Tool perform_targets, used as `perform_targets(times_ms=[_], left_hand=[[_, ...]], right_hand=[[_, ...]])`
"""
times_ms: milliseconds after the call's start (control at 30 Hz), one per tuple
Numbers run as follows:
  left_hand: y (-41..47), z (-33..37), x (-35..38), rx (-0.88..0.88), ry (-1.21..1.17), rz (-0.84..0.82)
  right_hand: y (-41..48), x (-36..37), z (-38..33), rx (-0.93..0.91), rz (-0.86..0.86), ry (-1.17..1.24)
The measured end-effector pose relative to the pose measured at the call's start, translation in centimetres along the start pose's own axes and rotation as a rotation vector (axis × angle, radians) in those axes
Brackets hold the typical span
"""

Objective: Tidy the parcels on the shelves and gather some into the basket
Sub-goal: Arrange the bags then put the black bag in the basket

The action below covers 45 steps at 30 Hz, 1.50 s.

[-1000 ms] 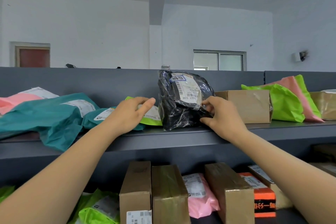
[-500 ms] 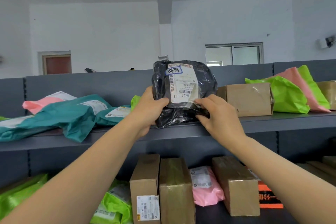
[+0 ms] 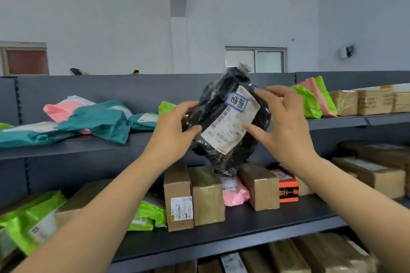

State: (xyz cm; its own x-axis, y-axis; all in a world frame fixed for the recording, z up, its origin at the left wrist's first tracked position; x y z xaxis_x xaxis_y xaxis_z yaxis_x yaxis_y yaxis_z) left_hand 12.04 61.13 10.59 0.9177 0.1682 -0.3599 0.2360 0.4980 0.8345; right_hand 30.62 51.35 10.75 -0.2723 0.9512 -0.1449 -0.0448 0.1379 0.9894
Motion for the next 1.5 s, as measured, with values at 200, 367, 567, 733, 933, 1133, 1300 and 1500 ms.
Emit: perform_targets(times_ms=[200, 367, 567, 733, 933, 1133, 1300, 1500], left_hand=[[-6.9, 2.6, 5.3, 0.160, 0.195, -0.402], [-11.3, 6.4, 11.9, 0.241, 0.126, -0.601], [-16.3, 12.7, 21.0, 0.294, 0.061, -0.855], [-21.3, 20.7, 28.7, 0.313, -0.074, -0.940], [-28.4, 30.7, 40.4, 0.209, -0.220, -0.952], [-37.0, 40.7, 50.0, 0.029, -0.315, -1.071], [-42.8, 49.3, 56.3, -0.202, -0.561, -1.163], [-49.2, 58.6, 64.8, -0.479, -0.790, -1.339]], right_hand=[[-7.5, -1.6, -2.3, -0.150, -0.352, -0.327], [-14.5, -5.6, 1.5, 0.142, -0.705, -0.324], [-20.9, -14.4, 6.6, 0.424, -0.758, -0.350], [-26.0, -25.3, 12.2, 0.576, -0.741, -0.514], [-33.4, -44.2, 19.3, 0.943, -0.569, -0.630], [-40.5, -61.5, 21.9, 1.257, -0.317, -0.710], [-44.2, -73.5, 22.7, 1.442, -0.126, -0.765], [-48.6, -84.7, 22.8, 1.578, 0.119, -0.867]])
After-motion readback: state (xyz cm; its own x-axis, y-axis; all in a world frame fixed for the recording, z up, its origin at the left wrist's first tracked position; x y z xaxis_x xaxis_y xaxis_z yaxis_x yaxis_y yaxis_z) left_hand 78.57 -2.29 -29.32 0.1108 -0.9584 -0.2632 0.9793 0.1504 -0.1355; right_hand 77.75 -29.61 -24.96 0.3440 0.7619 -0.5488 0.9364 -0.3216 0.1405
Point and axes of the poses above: each hand's wrist, its own y-axis towards the middle knuckle, its own x-axis out of the palm, z = x × y, the point moved 9 cm from there along y, towards the middle knuckle, and after that the axes turned 2 degrees about z, right-handed, at the moved point
